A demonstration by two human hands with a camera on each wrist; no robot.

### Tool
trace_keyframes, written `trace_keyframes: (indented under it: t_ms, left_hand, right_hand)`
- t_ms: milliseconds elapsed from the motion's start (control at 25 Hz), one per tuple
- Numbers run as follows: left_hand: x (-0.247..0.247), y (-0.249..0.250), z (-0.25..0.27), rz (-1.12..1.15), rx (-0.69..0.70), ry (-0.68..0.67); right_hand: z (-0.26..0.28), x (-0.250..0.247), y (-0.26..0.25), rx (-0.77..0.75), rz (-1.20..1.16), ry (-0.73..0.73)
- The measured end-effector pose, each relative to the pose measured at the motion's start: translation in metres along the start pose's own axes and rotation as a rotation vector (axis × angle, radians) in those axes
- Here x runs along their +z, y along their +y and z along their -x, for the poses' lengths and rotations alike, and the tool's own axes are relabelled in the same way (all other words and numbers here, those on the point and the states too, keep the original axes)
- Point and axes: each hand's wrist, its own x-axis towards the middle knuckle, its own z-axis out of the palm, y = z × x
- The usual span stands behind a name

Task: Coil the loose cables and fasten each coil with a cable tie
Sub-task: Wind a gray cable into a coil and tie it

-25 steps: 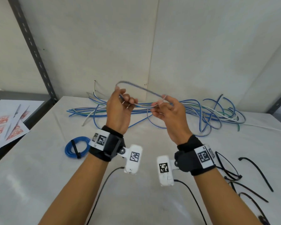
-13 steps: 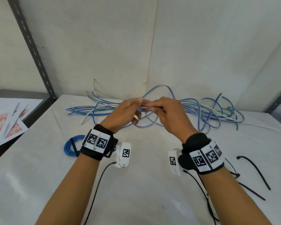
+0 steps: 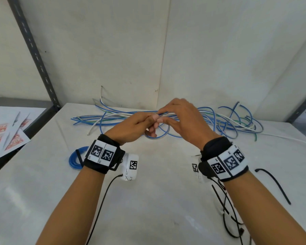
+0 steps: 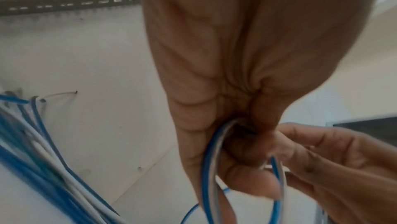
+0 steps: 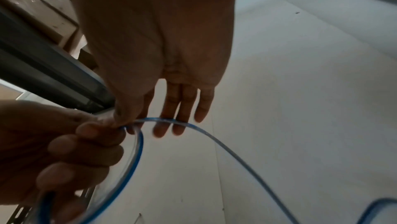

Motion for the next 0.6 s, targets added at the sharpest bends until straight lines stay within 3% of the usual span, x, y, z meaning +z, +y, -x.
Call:
trace_keyframes:
  t_ms: [200, 360, 440, 600]
  left_hand:
    - [0.003, 0.003, -0.005, 0.207, 0.052, 0.147]
    - [0.001, 0.003, -0.008, 0.556, 0.063, 0.265]
    - [-0.005, 0.005, -0.006, 0.565, 0.018, 0.229]
    - [-0.006, 0.008, 0.000, 0.375, -0.183, 0.043]
  right_hand:
    - [0.001, 0.003, 0.007, 0.044, -0.132, 0.125]
    - [0.000, 0.004, 0.003, 0.106, -0.367, 0.165]
    - [-0.002, 0.001, 0.006, 0.089, -0.316, 0.113]
    - [-0.005, -0.008, 0.009, -0.018, -0.102, -0.117]
